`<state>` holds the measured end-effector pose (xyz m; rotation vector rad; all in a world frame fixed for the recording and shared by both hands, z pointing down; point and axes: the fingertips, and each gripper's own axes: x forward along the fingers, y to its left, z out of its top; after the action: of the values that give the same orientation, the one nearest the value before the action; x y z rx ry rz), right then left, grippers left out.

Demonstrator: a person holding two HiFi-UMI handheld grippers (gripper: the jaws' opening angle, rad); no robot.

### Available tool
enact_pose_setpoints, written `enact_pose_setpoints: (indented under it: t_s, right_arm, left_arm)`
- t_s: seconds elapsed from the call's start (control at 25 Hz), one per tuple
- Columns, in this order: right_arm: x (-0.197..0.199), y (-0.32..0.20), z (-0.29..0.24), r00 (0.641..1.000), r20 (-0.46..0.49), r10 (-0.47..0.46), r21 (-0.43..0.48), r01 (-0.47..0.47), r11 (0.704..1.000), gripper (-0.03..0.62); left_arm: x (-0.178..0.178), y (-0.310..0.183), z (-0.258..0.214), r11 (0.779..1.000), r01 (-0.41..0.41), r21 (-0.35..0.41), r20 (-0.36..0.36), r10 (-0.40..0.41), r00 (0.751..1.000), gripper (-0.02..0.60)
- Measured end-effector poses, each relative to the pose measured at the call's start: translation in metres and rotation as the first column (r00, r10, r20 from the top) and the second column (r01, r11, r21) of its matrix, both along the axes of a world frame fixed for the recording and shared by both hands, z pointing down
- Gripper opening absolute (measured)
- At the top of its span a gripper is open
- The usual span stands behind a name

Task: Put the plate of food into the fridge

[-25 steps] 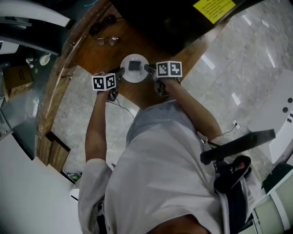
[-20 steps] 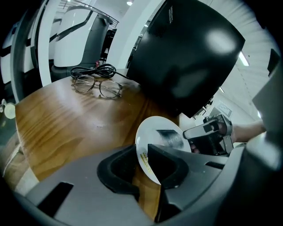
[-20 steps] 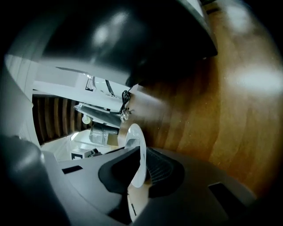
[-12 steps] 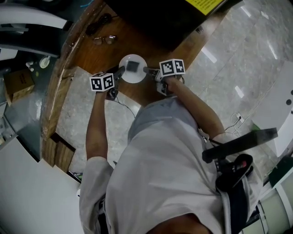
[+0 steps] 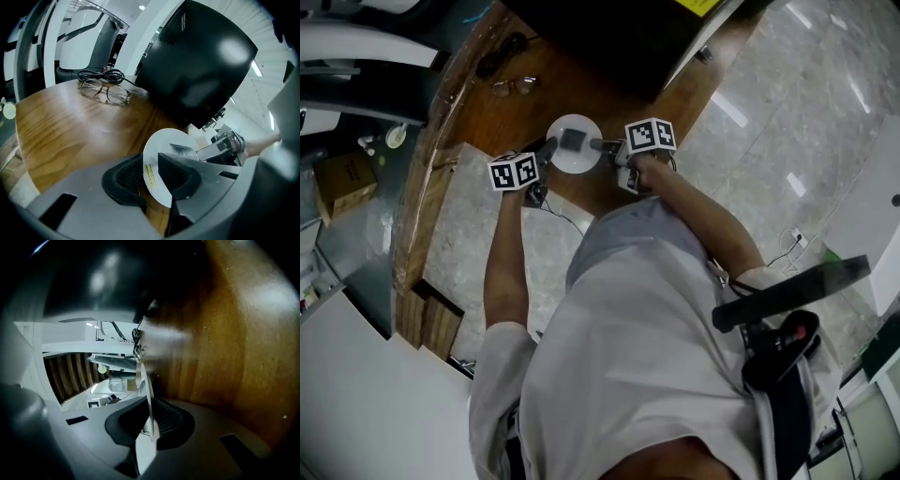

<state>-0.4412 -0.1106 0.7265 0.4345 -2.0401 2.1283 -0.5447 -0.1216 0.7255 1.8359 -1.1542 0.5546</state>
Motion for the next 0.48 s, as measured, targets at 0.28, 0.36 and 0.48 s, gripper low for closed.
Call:
enact_pose_setpoints:
  t_s: [0.28, 0.36, 0.48]
  right_arm:
    - [-0.001, 0.006, 0.0, 0.999, 0.004, -0.041, 0.012, 0.041, 0.999, 0.035]
    - [0.001, 0.013, -0.002, 0.999, 0.013, -0.049, 0.014, 0.049, 0.999, 0.035]
    - [0.005, 0.026, -0.004, 0.998, 0.016, -0.064, 0.014, 0.064, 0.998, 0.035]
  left_arm:
    - [-0.004, 0.005, -0.001, 0.999, 0.035, 0.039, 0.047, -0.037, 0.998, 0.106]
    - [-0.002, 0.013, -0.002, 0.998, 0.043, 0.04, 0.034, -0.044, 0.998, 0.106]
    - [0.002, 0.026, -0.005, 0.998, 0.052, 0.04, 0.019, -0.053, 0.998, 0.106]
